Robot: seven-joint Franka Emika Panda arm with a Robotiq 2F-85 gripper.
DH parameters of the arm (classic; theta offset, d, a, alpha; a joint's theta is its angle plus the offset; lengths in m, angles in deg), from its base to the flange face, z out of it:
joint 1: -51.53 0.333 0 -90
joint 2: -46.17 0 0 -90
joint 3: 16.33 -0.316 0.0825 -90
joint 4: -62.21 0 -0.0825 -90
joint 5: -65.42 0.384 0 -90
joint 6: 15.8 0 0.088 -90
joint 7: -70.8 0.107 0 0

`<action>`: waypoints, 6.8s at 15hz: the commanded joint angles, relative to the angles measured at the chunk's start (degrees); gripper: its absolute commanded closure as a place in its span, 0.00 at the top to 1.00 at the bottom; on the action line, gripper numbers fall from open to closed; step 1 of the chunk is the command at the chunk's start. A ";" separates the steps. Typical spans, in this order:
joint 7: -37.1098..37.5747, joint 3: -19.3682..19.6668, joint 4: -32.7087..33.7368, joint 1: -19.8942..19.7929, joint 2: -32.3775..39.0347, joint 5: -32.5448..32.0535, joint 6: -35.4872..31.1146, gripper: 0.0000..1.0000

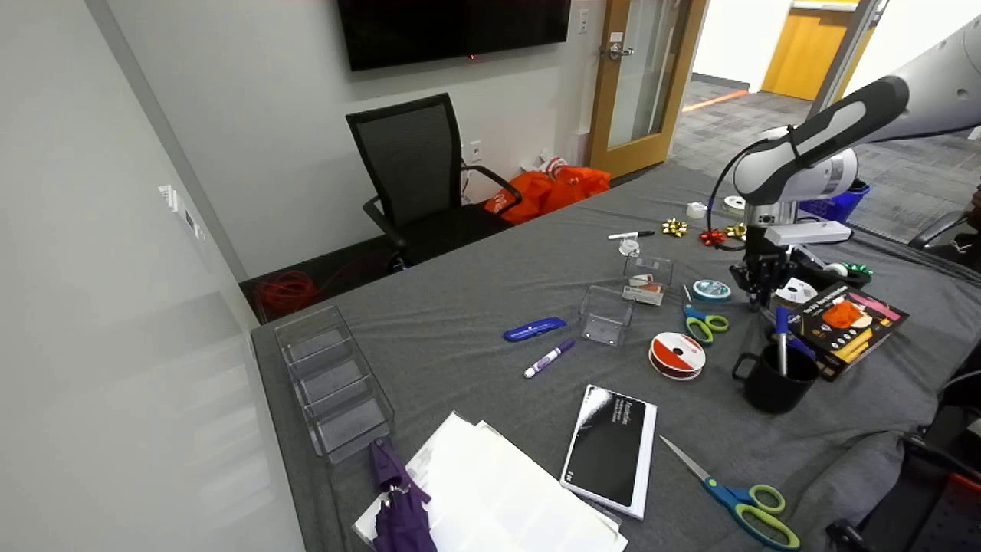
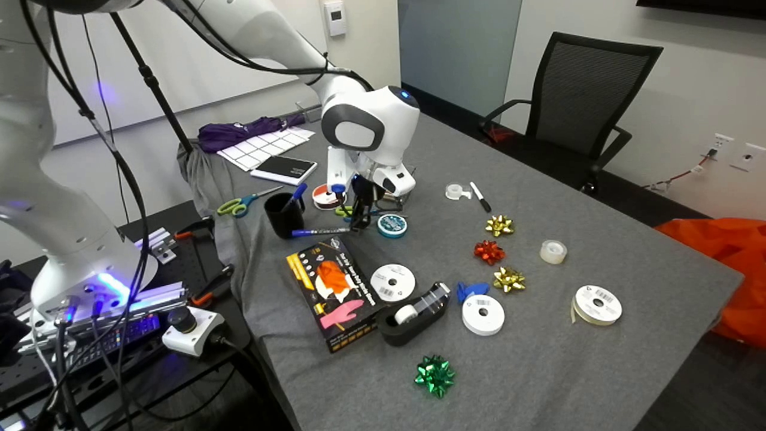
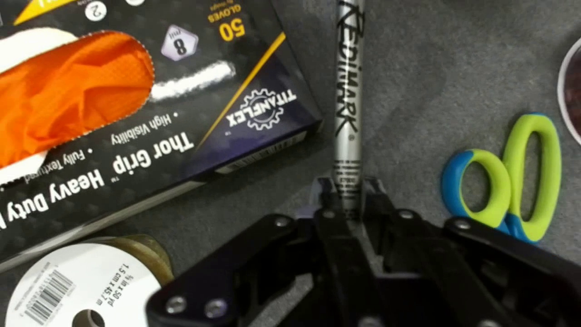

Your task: Pick up the blue marker from the tablecloth and put it in the black mug.

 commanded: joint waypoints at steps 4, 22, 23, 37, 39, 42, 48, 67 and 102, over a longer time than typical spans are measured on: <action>-1.28 -0.64 -1.42 -1.33 -3.61 0.69 2.78 0.05; -4.41 -2.07 -1.03 -3.53 -4.12 8.52 -13.74 0.05; -5.02 -2.34 -1.39 -3.75 -4.10 9.10 -15.29 0.05; -8.82 -4.42 -4.75 -5.72 -4.50 9.12 -27.70 0.04; -8.90 -4.76 -4.74 -6.19 -4.58 9.12 -29.04 0.04; -9.13 -5.67 -4.75 -7.12 -4.95 9.62 -29.53 0.00; -6.63 -2.19 -4.81 -5.16 -4.60 2.99 -25.11 0.46; -9.92 -5.03 -4.37 -5.18 2.40 2.24 -18.41 0.85; -6.00 -3.84 -4.23 -2.99 -12.80 7.54 -4.11 0.05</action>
